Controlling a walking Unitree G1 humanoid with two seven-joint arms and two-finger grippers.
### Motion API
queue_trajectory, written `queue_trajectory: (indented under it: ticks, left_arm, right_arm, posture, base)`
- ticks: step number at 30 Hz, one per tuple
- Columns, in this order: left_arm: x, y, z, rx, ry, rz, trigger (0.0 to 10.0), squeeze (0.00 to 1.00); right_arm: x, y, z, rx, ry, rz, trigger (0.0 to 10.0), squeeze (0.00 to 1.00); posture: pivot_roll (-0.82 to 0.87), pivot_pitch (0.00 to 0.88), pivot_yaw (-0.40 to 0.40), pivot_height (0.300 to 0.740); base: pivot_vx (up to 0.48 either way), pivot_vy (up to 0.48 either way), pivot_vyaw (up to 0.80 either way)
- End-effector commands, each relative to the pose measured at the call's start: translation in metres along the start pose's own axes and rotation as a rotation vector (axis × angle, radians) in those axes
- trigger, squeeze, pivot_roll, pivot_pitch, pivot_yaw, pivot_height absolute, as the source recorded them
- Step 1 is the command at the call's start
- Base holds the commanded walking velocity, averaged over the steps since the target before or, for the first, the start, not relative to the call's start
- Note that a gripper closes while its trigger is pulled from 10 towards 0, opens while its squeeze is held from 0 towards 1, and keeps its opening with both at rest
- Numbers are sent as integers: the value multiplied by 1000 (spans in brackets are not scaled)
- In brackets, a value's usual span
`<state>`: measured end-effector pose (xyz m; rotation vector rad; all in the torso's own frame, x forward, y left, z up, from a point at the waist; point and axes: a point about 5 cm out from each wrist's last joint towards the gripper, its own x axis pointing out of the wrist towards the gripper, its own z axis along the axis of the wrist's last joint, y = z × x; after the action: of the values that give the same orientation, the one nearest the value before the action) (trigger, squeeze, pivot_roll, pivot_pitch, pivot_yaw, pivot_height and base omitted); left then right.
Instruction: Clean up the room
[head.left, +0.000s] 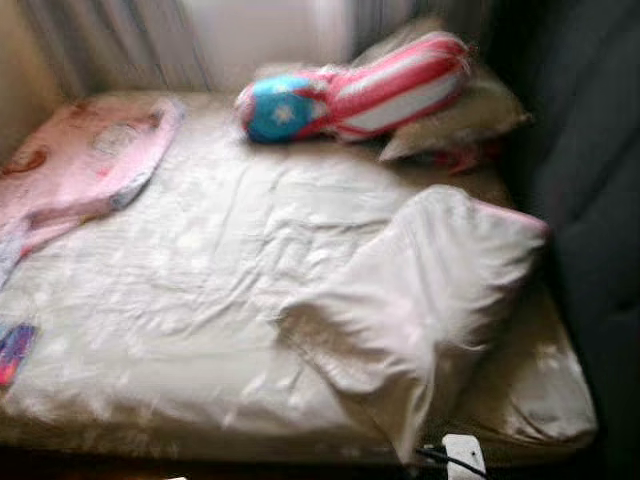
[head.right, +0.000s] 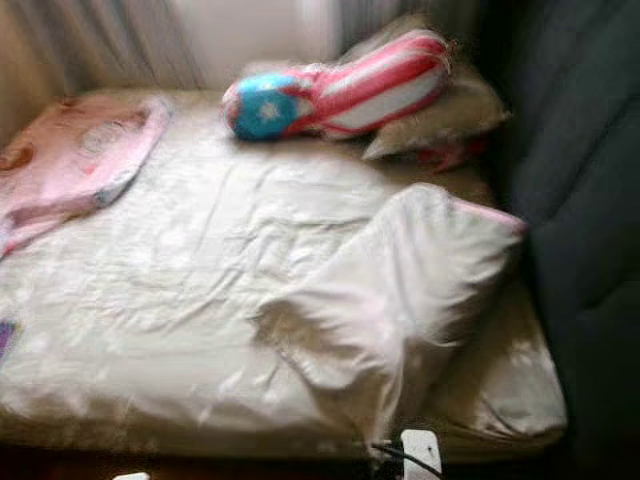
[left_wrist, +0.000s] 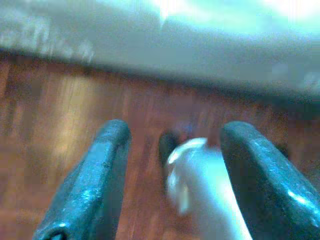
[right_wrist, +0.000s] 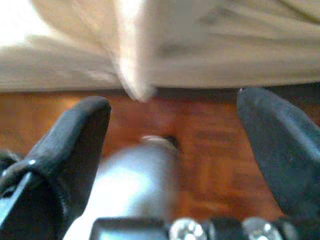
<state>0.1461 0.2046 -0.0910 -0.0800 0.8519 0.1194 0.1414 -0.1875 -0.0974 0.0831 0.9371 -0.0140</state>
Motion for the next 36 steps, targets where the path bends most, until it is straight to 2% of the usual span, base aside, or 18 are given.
queue_trajectory:
  ticks: [1, 10, 20, 21, 22, 23, 25, 26, 28, 30, 31, 32, 34, 35, 36]
  left_arm:
    - [-8, 12, -18, -7, 60, 30, 10000, 0]
    - [-8, 13, -14, 21, 25, 23, 10000, 0]
    - [-10, 13, -10, 75, -38, 1, 10000, 0]
    - [1, 18, 32, 139, -169, 5, 10000, 0]
    - [4, 21, 53, 154, -242, 8, 10000, 0]
    - [5, 25, 68, 165, -292, 13, 10000, 0]
    - [3, 31, 77, 185, -326, 3, 10000, 0]
    - [3, 30, 77, 197, -325, -29, 10000, 0]
    - [3, 25, 75, 221, -306, -119, 10000, 0]
    - [1, 18, 73, 259, -304, -192, 10000, 0]
    - [-1, 12, 69, 308, -285, -296, 10000, 0]
    - [-3, 10, 63, 350, -249, -363, 10000, 0]
    - [-9, 9, 51, 483, -160, -484, 10000, 0]
    - [-9, 9, 51, 483, -160, -484, 10000, 0]
    - [-14, 16, 44, 624, -90, -523, 10000, 0]
  right_arm:
    - [3, 8, 8, 3, -19, 20, 10000, 0]
    - [3, 10, 11, 77, -83, 31, 10000, 0]
    - [1, 12, 12, 76, -135, 48, 10000, 0]
    - [0, 11, 12, 77, -145, 42, 10000, 0]
    - [0, 10, 12, 80, -151, 38, 10000, 0]
    - [0, 10, 12, 83, -157, 35, 10000, 0]
    - [-1, 10, 11, 82, -166, 36, 10000, 0]
    - [-1, 10, 11, 80, -168, 38, 10000, 0]
    - [5, 7, 47, 63, -275, 50, 10000, 0]
    - [8, 4, 91, 46, -393, 65, 10000, 0]
    - [8, 3, 105, 40, -426, 70, 10000, 0]
    - [8, 2, 105, 41, -425, 70, 10000, 0]
    - [8, 0, 106, 37, -421, 68, 10000, 0]
    - [8, 0, 106, 37, -421, 68, 10000, 0]
    - [8, 0, 105, 31, -420, 67, 10000, 0]
  posture:
    - [-131, 81, 1, 740]
    - [-135, 93, 11, 740]
    - [-114, 102, 12, 740]
    - [-102, 102, 11, 740]
    - [-101, 102, 13, 740]
    - [-101, 101, 12, 740]
    - [-108, 100, 12, 740]
    - [-106, 103, 8, 740]
    - [-96, 103, 6, 740]
    - [-93, 99, 6, 740]
    - [-97, 99, 5, 740]
    - [-97, 97, 4, 740]
    - [-95, 96, 2, 740]
    - [-95, 96, 2, 740]
    - [-94, 92, 1, 740]
  base:
    - [337, 0, 0]
    - [102, 0, 0]
    - [0, 0, 0]
    - [0, 0, 0]
    - [0, 0, 0]
    - [0, 0, 0]
    - [0, 0, 0]
    - [0, 0, 0]
    - [0, 0, 0]
    - [0, 0, 0]
    - [0, 0, 0]
    - [0, 0, 0]
    - [0, 0, 0]
    - [0, 0, 0]
    - [0, 0, 0]
